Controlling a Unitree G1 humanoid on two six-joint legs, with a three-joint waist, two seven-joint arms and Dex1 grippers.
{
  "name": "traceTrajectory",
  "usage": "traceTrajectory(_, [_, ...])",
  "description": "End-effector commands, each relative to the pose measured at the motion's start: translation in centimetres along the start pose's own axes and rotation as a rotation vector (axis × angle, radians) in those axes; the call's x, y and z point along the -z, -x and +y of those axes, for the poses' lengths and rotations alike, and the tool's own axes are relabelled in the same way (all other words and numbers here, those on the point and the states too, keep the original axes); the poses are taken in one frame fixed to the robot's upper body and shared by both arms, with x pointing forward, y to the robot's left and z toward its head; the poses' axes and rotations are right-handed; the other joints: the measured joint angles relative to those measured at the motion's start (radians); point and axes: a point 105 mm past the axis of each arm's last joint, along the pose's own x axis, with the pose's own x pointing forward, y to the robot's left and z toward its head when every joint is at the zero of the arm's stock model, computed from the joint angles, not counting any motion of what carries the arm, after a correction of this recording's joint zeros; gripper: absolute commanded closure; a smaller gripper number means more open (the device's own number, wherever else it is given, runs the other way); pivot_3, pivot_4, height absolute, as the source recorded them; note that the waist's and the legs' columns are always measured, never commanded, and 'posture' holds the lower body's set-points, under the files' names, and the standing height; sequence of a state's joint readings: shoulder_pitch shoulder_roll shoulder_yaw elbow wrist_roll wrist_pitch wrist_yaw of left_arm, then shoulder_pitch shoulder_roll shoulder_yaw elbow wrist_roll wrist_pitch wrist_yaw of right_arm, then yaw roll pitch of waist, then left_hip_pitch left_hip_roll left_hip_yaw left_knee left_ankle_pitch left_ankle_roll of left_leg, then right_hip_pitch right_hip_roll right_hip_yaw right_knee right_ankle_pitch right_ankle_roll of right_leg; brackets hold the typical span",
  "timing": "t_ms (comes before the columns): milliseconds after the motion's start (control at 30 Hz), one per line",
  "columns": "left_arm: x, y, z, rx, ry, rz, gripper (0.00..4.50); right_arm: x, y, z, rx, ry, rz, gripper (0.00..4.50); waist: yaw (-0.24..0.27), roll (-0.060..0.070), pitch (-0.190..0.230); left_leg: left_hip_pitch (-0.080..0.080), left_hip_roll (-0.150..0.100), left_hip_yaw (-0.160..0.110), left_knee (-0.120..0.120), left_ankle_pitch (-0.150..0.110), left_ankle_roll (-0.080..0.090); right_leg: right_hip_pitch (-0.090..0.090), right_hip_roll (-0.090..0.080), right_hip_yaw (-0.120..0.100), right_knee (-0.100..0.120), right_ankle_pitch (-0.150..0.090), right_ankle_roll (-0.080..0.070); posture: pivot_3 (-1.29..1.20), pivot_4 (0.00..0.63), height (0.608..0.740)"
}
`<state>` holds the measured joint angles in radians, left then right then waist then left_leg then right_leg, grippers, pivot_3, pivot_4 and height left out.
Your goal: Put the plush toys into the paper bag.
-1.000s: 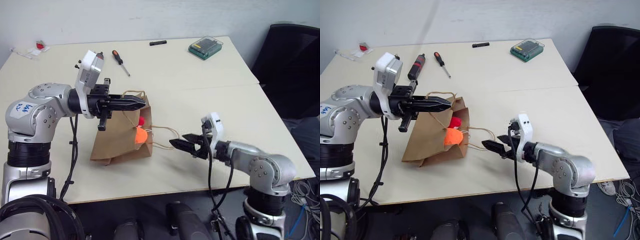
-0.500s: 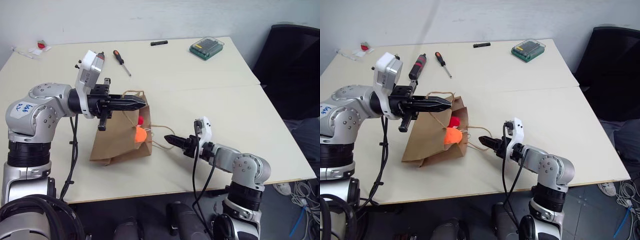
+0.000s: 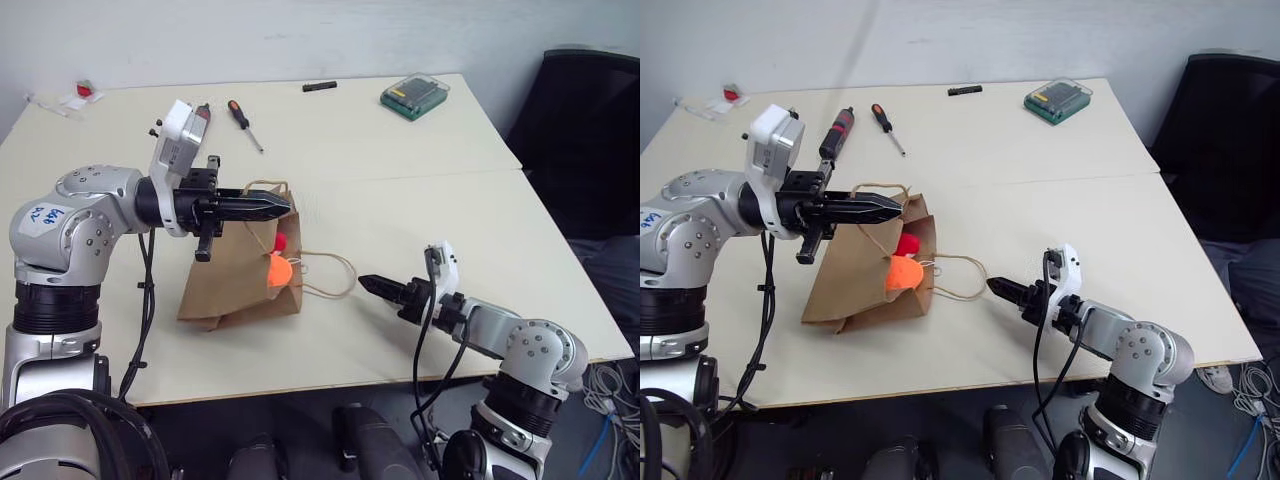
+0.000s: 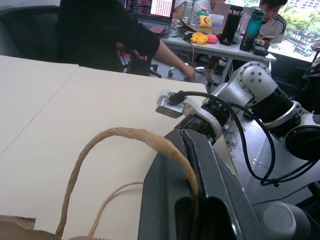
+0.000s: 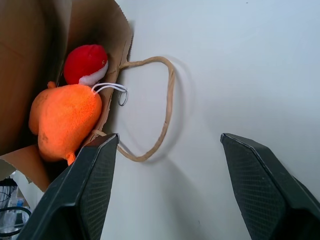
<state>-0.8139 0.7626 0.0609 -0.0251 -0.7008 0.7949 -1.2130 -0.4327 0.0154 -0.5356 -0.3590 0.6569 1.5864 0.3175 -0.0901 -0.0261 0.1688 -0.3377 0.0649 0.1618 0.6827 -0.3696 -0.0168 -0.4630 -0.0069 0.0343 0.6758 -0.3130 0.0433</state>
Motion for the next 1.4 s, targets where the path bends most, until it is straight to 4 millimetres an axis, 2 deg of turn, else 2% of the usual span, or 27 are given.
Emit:
traceTrajectory(33, [-1.4, 0.1, -0.1, -0.001, -0.062, -0.013, 4.50, 0.3, -1.9, 1.6, -0.064, 0.009, 0.010, 1.18, -0.005, 0.000, 0.000, 0.000, 0.000, 0.000, 0.000, 0.000, 0.000, 0.000, 0.000, 0.000, 0.000, 0.000, 0.000, 0.00, 0.150, 0.740])
traceTrajectory(200, [-1.6, 0.0, 0.0, -0.001, -0.070, -0.015, 4.50, 0.0, -5.3, 2.8, -0.119, -0.014, 0.013, 1.18, -0.015, 0.000, 0.000, 0.000, 0.000, 0.000, 0.000, 0.000, 0.000, 0.000, 0.000, 0.000, 0.000, 0.000, 0.000, 0.00, 0.150, 0.740])
traceTrajectory(267, [-1.7, 0.0, -0.1, -0.002, -0.072, -0.015, 4.50, -0.3, -5.9, 3.1, -0.129, -0.001, 0.005, 1.18, -0.019, 0.000, 0.000, 0.000, 0.000, 0.000, 0.000, 0.000, 0.000, 0.000, 0.000, 0.000, 0.000, 0.000, 0.000, 0.00, 0.150, 0.740])
traceTrajectory(300, [-1.7, 0.0, -0.1, -0.003, -0.073, -0.015, 4.50, -0.6, -5.8, 3.2, -0.132, 0.012, -0.001, 1.56, -0.020, 0.000, 0.000, 0.000, 0.000, 0.000, -0.001, 0.000, 0.000, 0.000, 0.000, 0.000, 0.000, 0.000, 0.000, 0.00, 0.150, 0.740])
traceTrajectory(333, [-1.7, 0.0, -0.1, -0.004, -0.073, -0.016, 4.50, -0.8, -5.7, 3.3, -0.136, 0.029, -0.009, 1.75, -0.020, 0.000, 0.000, 0.000, 0.000, 0.000, -0.001, 0.000, 0.000, 0.000, 0.000, -0.001, -0.001, 0.000, 0.000, 0.00, 0.150, 0.740])
traceTrajectory(433, [-1.6, 0.1, -0.1, -0.013, -0.072, -0.015, 4.50, -1.6, -4.8, 4.3, -0.175, 0.164, -0.042, 2.79, -0.018, 0.000, 0.000, -0.002, 0.000, 0.000, -0.002, 0.000, 0.000, -0.001, -0.001, -0.001, -0.002, 0.000, 0.000, 0.00, 0.150, 0.740])
traceTrajectory(600, [-1.2, 0.3, 0.3, -0.040, -0.070, -0.020, 4.50, -3.6, -2.1, 6.8, -0.263, 0.309, -0.104, 4.47, -0.017, 0.000, 0.000, -0.002, 0.000, -0.001, -0.001, 0.000, 0.000, -0.001, -0.001, -0.001, -0.002, 0.000, 0.000, 0.00, 0.150, 0.740])
traceTrajectory(700, [-1.3, 0.3, 0.9, -0.068, -0.081, -0.038, 4.50, -5.7, -0.1, 8.3, -0.279, 0.440, -0.159, 4.47, -0.017, 0.000, 0.000, -0.002, 0.000, -0.001, -0.001, 0.000, 0.000, -0.001, -0.001, -0.001, -0.002, 0.000, 0.000, 0.00, 0.150, 0.740])
traceTrajectory(833, [-2.3, -0.1, 3.0, -0.167, -0.105, -0.129, 4.50, -9.8, 3.5, 11.9, -0.332, 0.627, -0.273, 4.47, -0.007, 0.001, 0.001, -0.002, 0.000, -0.001, 0.000, 0.000, 0.000, -0.001, -0.001, -0.001, -0.002, 0.000, 0.000, 0.00, 0.150, 0.740])
traceTrajectory(933, [-3.0, -0.6, 4.5, -0.223, -0.123, -0.187, 4.50, -11.6, 4.9, 13.9, -0.335, 0.729, -0.317, 4.47, 0.003, 0.001, 0.001, -0.002, 0.000, -0.001, 0.000, 0.000, 0.000, -0.001, -0.001, -0.001, -0.002, 0.000, 0.000, 0.00, 0.150, 0.740])
traceTrajectory(1167, [-3.7, -2.2, 6.0, -0.260, -0.148, -0.254, 4.50, -12.6, 4.8, 15.8, -0.330, 0.803, -0.364, 4.47, 0.006, 0.001, 0.001, -0.002, 0.000, 0.000, -0.001, 0.000, 0.000, -0.001, -0.001, -0.001, -0.003, 0.000, 0.000, 0.00, 0.150, 0.740])
traceTrajectory(1400, [-3.3, -2.8, 5.6, -0.235, -0.131, -0.256, 4.50, -11.5, 3.7, 13.4, -0.219, 0.862, -0.347, 4.47, 0.007, 0.001, 0.001, -0.003, 0.000, 0.000, -0.001, 0.000, 0.000, -0.001, -0.001, -0.001, -0.003, 0.000, 0.001, 0.00, 0.150, 0.740])
